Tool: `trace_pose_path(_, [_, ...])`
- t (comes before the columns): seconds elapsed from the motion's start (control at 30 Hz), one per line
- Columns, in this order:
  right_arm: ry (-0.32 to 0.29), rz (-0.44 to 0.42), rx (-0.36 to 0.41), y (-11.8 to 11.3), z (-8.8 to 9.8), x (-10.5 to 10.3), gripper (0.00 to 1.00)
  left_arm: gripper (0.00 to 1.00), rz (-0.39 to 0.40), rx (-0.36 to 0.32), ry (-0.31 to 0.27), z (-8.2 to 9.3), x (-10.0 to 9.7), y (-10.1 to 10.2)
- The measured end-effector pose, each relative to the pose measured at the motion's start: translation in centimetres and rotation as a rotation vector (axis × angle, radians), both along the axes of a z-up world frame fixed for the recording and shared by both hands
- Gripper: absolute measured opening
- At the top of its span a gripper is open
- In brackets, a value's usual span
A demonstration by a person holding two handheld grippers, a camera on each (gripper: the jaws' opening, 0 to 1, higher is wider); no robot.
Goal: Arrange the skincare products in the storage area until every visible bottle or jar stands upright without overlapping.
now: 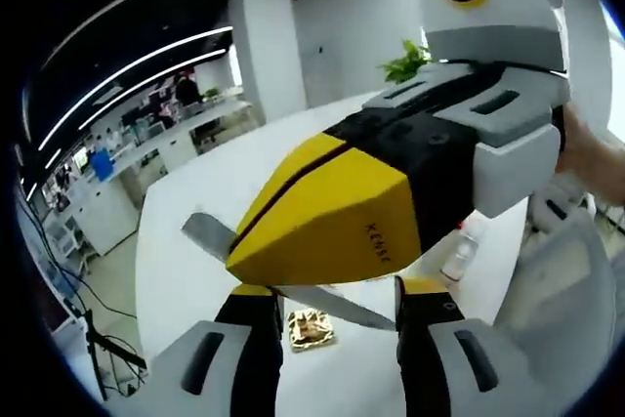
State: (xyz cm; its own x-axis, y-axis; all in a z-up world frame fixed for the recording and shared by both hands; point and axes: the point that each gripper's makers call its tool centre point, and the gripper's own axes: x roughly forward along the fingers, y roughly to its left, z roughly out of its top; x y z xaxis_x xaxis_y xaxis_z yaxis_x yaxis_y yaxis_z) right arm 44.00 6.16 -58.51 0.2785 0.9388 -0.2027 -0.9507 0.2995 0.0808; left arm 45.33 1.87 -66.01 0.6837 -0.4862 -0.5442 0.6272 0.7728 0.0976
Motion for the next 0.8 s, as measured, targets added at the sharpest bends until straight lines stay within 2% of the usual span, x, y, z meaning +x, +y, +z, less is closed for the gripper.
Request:
trace_pose_path(0.13, [0.01, -0.018, 0.008, -0.8, -0.1, 0.1, 0.01, 0.38, 0.009, 0.066, 0.008, -0.7, 0.0, 0.6])
trace_pose_path(0.4, [0.059, -0.067, 0.052, -2.4, -0.2, 0.7, 0.01, 0.16, -0.004, 0.086, -0.005, -0.7, -0.4, 0.1])
trace_pose_path(0.8, [0.092, -0.096, 0.071, -3.6, -0.6, 0.8, 0.01, 0.07, -0.005, 0.133, -0.052, -0.6, -0.2, 0.6])
